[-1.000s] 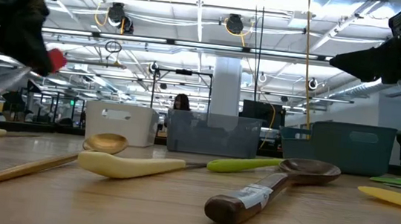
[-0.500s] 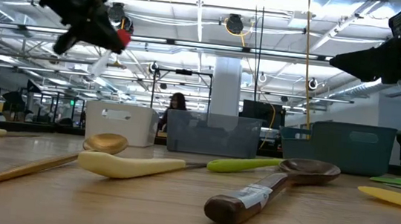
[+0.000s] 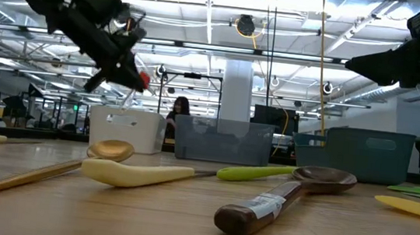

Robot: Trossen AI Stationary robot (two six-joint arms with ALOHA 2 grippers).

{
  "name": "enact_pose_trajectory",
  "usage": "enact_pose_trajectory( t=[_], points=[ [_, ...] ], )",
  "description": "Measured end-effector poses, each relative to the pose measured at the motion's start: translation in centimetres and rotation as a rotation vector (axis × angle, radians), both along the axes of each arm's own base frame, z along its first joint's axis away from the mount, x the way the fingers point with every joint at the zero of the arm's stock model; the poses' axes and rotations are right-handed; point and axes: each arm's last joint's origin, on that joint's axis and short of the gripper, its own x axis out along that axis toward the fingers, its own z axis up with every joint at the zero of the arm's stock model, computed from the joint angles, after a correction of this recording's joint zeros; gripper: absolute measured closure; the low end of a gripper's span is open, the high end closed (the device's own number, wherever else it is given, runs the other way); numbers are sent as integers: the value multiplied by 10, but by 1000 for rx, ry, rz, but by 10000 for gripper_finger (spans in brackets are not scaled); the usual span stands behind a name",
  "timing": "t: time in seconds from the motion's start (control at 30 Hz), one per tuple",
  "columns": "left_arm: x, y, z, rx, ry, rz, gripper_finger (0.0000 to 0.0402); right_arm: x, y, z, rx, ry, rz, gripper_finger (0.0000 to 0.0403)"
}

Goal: Pick & Place Kitchen Items
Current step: Put the red spatula into the white bin

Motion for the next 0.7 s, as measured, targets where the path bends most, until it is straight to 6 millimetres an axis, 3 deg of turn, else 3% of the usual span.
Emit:
enact_pose_trajectory(
  t=[0.27, 0.53, 0.7],
  points=[
    [-7, 36, -26, -142, 53, 68, 378, 0, 0, 0, 0, 0, 0, 238],
    [-10, 45, -41, -185, 102, 105, 370, 0, 0, 0, 0, 0, 0, 238],
    [-16, 53, -45, -212, 106, 155, 332, 0, 0, 0, 0, 0, 0, 238]
  ],
)
